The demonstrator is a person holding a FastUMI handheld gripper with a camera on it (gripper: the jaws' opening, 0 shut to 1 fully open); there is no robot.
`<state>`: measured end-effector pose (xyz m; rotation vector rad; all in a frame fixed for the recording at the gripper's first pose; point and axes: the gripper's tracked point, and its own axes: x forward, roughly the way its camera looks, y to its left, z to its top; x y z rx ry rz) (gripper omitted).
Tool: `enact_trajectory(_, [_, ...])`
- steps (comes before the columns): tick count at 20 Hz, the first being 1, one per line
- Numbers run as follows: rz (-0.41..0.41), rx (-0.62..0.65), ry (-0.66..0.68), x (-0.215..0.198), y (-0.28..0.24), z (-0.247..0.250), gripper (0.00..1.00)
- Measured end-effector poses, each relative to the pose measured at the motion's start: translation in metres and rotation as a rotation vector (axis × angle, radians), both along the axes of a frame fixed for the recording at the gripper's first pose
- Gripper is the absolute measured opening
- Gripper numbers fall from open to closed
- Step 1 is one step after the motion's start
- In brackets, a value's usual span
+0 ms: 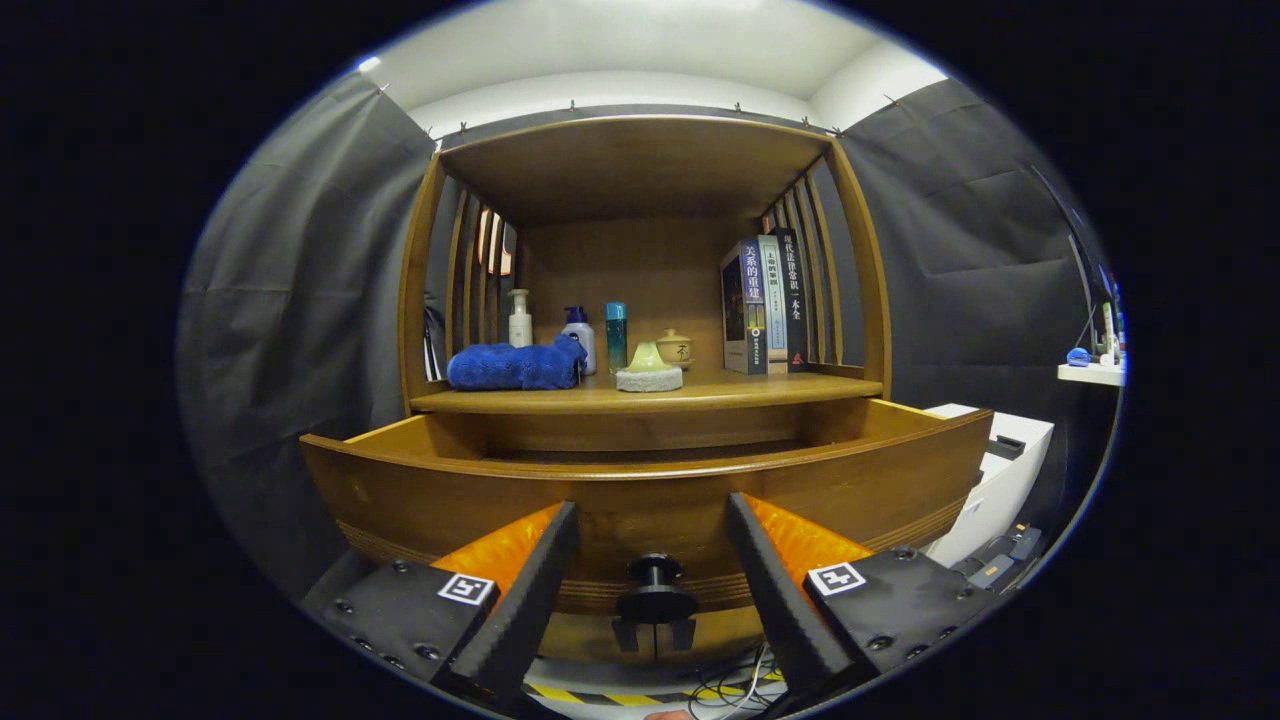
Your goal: Pull open the drawer, take out the items inside it, and place them on the countertop above the cabinet.
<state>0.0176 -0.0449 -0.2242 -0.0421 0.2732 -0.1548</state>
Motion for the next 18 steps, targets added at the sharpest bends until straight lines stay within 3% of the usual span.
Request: enact_trajectory(18, [-0.013,-0.014,0.023,0.102,-0.017,-0.024,0.98])
